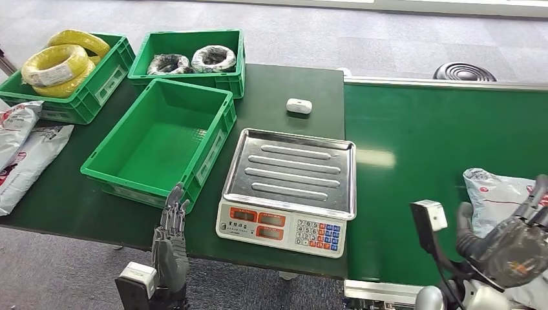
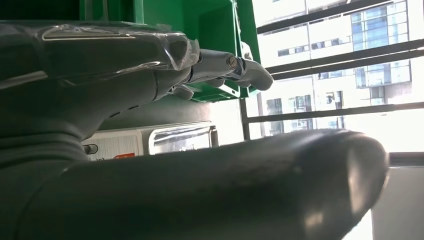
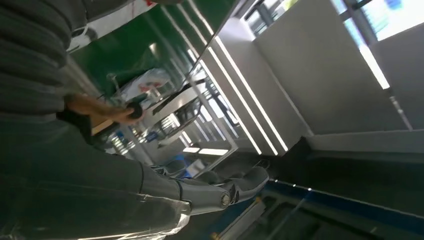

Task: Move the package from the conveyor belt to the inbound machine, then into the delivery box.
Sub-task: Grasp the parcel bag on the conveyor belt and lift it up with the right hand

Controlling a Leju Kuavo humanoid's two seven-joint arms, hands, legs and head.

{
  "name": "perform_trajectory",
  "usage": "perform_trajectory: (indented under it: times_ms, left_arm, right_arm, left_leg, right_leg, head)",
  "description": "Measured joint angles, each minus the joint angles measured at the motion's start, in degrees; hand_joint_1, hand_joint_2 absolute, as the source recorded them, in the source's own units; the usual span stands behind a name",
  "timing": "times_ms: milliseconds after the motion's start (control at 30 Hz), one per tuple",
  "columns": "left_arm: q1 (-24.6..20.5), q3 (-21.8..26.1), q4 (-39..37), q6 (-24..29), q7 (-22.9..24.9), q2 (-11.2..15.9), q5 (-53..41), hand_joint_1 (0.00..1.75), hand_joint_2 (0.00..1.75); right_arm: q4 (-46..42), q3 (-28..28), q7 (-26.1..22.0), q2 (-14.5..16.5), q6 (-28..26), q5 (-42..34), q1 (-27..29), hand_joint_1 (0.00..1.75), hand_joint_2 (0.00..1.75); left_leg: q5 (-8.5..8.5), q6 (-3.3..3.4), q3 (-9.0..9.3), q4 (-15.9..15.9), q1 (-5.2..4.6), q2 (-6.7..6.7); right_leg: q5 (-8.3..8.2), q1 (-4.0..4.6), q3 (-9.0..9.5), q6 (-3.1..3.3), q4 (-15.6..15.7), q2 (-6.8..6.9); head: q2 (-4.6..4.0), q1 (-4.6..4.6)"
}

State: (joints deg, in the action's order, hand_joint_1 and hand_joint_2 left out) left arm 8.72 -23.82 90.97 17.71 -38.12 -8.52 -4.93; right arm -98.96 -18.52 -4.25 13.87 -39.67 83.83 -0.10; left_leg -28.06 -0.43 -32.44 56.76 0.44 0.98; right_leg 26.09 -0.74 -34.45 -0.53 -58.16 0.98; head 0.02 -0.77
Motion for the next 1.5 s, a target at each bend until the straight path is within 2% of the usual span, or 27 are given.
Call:
perform_trajectory:
  times_ms: [133,333,433,567,733,933,1067,1133,1267,1500]
  left_arm:
    - [-0.4,0.2,0.0,-0.1,-0.1,0.0,0.2,0.0,0.0]
    - [-0.9,0.5,-0.1,0.6,-0.2,0.0,1.0,0.0,0.0]
    - [-1.0,0.6,-0.1,0.7,-0.2,0.0,1.3,0.0,0.0]
    - [-1.0,0.6,-0.2,0.8,-0.2,0.0,1.5,0.0,0.0]
    - [-1.2,0.8,-0.2,1.6,-0.2,0.0,1.7,0.0,0.0]
    - [-1.2,1.7,-0.2,1.9,-0.2,0.1,1.7,0.0,0.0]
    - [-1.2,2.3,-0.2,2.0,-0.2,0.1,1.5,0.0,0.0]
    - [-1.2,2.5,-0.1,2.4,-0.2,0.2,1.3,0.0,0.0]
    - [-0.8,3.1,0.0,3.0,-0.1,0.3,1.3,0.0,0.0]
    - [-0.2,3.7,0.6,3.4,0.1,0.6,1.3,0.0,0.0]
  right_arm:
    - [0.1,-6.8,5.2,-2.4,0.0,2.8,-1.0,0.0,1.75]
    - [2.1,-11.3,12.4,-8.4,0.0,3.1,-2.4,0.0,1.75]
    - [5.0,-12.0,15.3,-11.5,0.0,3.1,-2.7,0.0,1.75]
    - [7.7,-12.3,17.2,-14.0,0.0,3.1,-3.0,0.0,1.75]
    - [15.9,-9.2,27.0,-17.4,1.2,3.1,-5.8,0.0,1.75]
    - [28.2,-8.1,26.6,-17.5,15.7,3.1,-11.7,0.0,1.75]
    - [32.4,-8.2,25.8,-16.9,20.5,2.1,-13.0,0.0,1.75]
    - [33.4,-8.3,22.9,-16.3,23.0,-1.8,-13.1,0.0,1.75]
    - [34.0,-8.4,16.6,-14.8,25.9,-12.5,-12.9,0.0,1.75]
    - [35.9,-8.4,16.4,-14.3,26.9,-14.4,-13.2,0.0,1.75]
  left_leg:
    - [-0.03,0.03,-0.01,0.0,0.01,0.02]
    - [-0.03,0.03,-0.01,0.0,0.01,0.02]
    - [-0.03,0.03,-0.01,0.0,0.0,0.01]
    - [-0.03,0.04,-0.03,0.0,0.0,0.01]
    - [-0.04,0.04,-0.06,0.0,0.02,0.13]
    - [0.02,0.04,0.06,0.0,0.02,0.04]
    - [0.0,0.04,0.05,0.0,0.02,0.0]
    - [-0.02,0.04,0.04,0.0,0.03,0.01]
    - [-0.03,0.04,0.02,0.0,0.02,0.01]
    - [-0.03,0.04,0.02,0.0,0.02,0.0]
  right_leg:
    - [0.01,0.0,-0.01,-0.02,0.0,-0.01]
    - [0.02,0.01,0.0,-0.03,0.0,-0.01]
    - [0.02,0.0,0.02,-0.03,0.0,0.0]
    - [0.02,-0.01,0.02,-0.03,0.0,0.0]
    - [0.02,0.01,0.04,-0.03,0.0,-0.08]
    - [0.01,0.01,0.09,-0.03,0.0,-0.01]
    - [0.03,0.02,0.09,-0.05,0.0,-0.01]
    - [0.05,0.02,0.08,-0.07,0.0,-0.01]
    - [0.06,0.02,0.06,-0.08,0.0,-0.01]
    - [0.07,0.01,0.08,-0.09,0.0,-0.01]
  head:
    - [0.0,-0.02]
    - [0.0,-0.02]
    - [0.0,0.0]
    - [0.0,-0.02]
    - [0.0,-0.02]
    - [0.0,-0.02]
    - [0.0,-0.03]
    - [0.0,-0.02]
    - [0.0,-0.02]
    - [0.0,-0.02]
